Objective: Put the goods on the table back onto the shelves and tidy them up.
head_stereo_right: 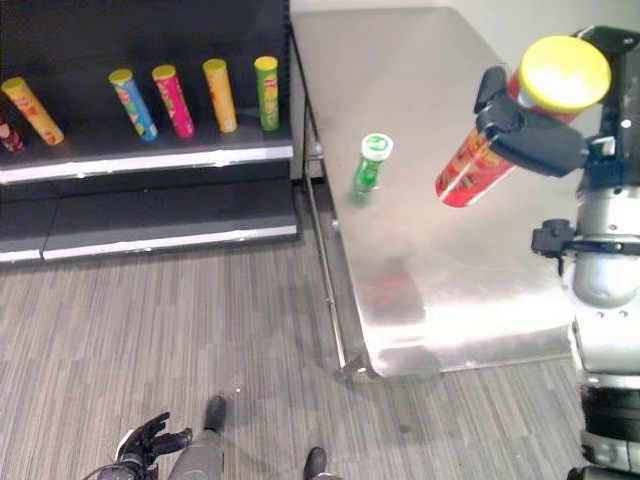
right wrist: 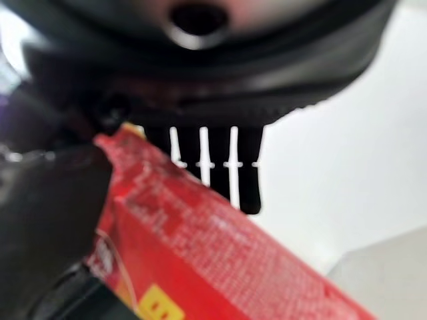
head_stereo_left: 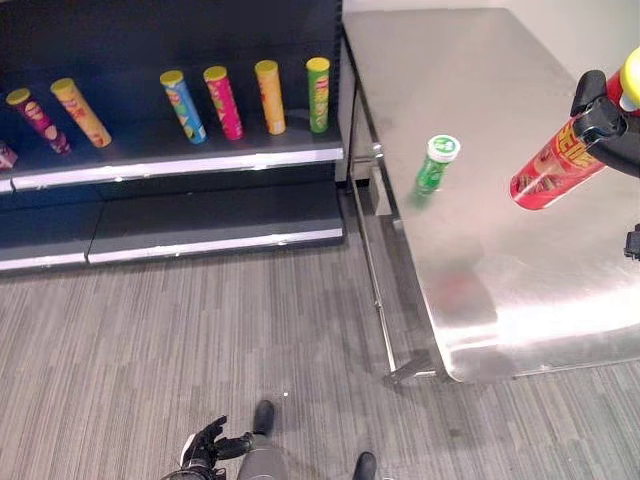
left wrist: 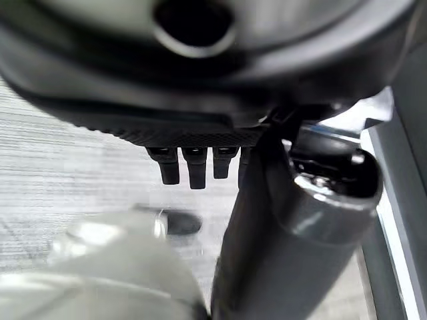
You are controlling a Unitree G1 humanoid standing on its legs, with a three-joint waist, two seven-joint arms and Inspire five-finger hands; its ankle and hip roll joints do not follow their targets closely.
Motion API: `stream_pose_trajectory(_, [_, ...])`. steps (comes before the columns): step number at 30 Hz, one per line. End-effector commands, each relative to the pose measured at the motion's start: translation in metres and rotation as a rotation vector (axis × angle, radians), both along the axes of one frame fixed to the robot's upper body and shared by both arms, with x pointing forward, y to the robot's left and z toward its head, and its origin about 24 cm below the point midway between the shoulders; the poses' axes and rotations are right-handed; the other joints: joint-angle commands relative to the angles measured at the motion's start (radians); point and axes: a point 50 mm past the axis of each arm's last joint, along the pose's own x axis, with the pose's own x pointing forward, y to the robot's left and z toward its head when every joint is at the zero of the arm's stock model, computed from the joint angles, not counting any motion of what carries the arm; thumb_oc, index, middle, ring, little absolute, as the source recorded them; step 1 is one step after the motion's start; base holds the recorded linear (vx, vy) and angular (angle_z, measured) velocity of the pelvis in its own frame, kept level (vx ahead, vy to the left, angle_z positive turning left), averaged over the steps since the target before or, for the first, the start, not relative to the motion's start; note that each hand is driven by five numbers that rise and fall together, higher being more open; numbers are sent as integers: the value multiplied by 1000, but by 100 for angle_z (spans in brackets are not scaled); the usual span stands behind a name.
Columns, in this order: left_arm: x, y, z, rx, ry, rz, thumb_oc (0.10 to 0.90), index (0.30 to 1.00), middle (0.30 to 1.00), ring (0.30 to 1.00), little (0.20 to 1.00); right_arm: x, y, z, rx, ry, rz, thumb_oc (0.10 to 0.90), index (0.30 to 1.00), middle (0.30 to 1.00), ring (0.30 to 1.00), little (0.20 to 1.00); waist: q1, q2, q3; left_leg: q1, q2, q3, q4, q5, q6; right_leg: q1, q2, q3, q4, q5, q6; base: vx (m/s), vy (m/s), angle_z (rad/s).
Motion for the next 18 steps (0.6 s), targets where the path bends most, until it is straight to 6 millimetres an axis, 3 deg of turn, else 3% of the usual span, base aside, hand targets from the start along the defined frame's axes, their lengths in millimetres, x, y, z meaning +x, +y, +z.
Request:
stream_pose_trajectory(1, [-4, 20, 6, 97, 7, -64, 800, 900, 900, 900, 900, -32, 11, 58, -111, -321, -17, 400, 300, 300, 300, 300, -2, -18, -128, 67, -75, 7, -34, -33, 30, -27, -133, 118, 5, 19, 146, 154, 533, 30])
stream_pose_trajectory(2, [1, 24, 9, 120, -1, -84, 800, 900, 900, 900, 900, -29, 15, 60, -116, -338, -11, 400, 300, 300, 300, 300, -3, -21, -136, 84, -110, 32, -37, -57, 45, -40, -179, 115, 9, 63, 161, 55, 242, 19])
stream_pose_trajectory(3, [1, 24, 9, 119, -2, -80, 800, 900, 900, 900, 900, -28, 16, 61, -116, -340, -8, 400, 300, 300, 300, 300, -1, -25, -136, 84, -115, 39, -37, -58, 48, -43, -185, 121, 8, 64, 165, 58, 533, -7])
stream_pose_trajectory(4, [9, 37, 17, 157, -29, -67, 800, 900, 900, 900, 900, -23, 28, 69, -147, -358, 16, 400, 300, 300, 300, 300, 3, -33, -134, 95, -150, 80, -37, -77, 76, -86, -222, 132, 69, 117, 164, 17, 391, -19])
stream_pose_trajectory(5, [10, 42, 19, 167, -32, -57, 800, 900, 900, 900, 900, -23, 30, 72, -165, -358, 14, 400, 300, 300, 300, 300, 1, -36, -131, 96, -157, 81, -37, -79, 82, -103, -201, 166, 105, 107, 151, 64, 460, -23])
stream_pose_trajectory(7, [12, 49, 23, 176, -43, -41, 800, 900, 900, 900, 900, -27, 31, 79, -201, -367, 5, 400, 300, 300, 300, 300, -9, -44, -130, 102, -180, 68, -37, -81, 98, -119, -114, 237, 124, 62, 133, 97, 190, -5])
stream_pose_trajectory(8, [10, 51, 22, 176, -28, -37, 800, 900, 900, 900, 900, -30, 31, 85, -209, -385, 8, 400, 300, 300, 300, 300, -10, -54, -133, 115, -195, 62, -37, -84, 106, -117, -39, 264, 112, 27, 108, 85, 94, 36])
stream_pose_trajectory(9, [10, 51, 22, 175, -28, -37, 800, 900, 900, 900, 900, -30, 31, 85, -209, -386, 8, 400, 300, 300, 300, 300, -10, -53, -131, 117, -193, 61, -37, -87, 105, -115, -37, 263, 114, 25, 106, 107, 69, 44])
stream_pose_trajectory(11, [7, 51, 20, 175, -6, -47, 800, 900, 900, 900, 900, -30, 31, 92, -236, -387, 2, 400, 300, 300, 300, 300, -16, -69, -124, 136, -217, 37, -37, -93, 115, -130, 59, 296, 98, 17, 78, 95, 51, 41])
stream_pose_trajectory(12, [5, 48, 17, 165, 7, -53, 800, 900, 900, 900, 900, -29, 28, 93, -238, -369, -6, 400, 300, 300, 300, 300, -22, -81, -119, 146, -243, 10, -37, -94, 122, -128, 120, 342, 74, 20, 59, 99, 48, 42])
stream_pose_trajectory(15, [2, 38, 12, 134, 17, -71, 800, 900, 900, 900, 900, -30, 25, 96, -256, -344, -13, 400, 300, 300, 300, 300, -19, -94, -115, 175, -272, -37, -37, -101, 127, -97, 153, 386, 36, 39, 37, 132, 24, 67])
stream_pose_trajectory(18, [1, 34, 11, 123, 14, -71, 800, 900, 900, 900, 900, -31, 25, 98, -252, -351, -2, 400, 300, 300, 300, 300, -20, -94, -116, 188, -277, -48, -37, -107, 128, -71, 149, 376, 13, 49, 39, 57, -4, 41])
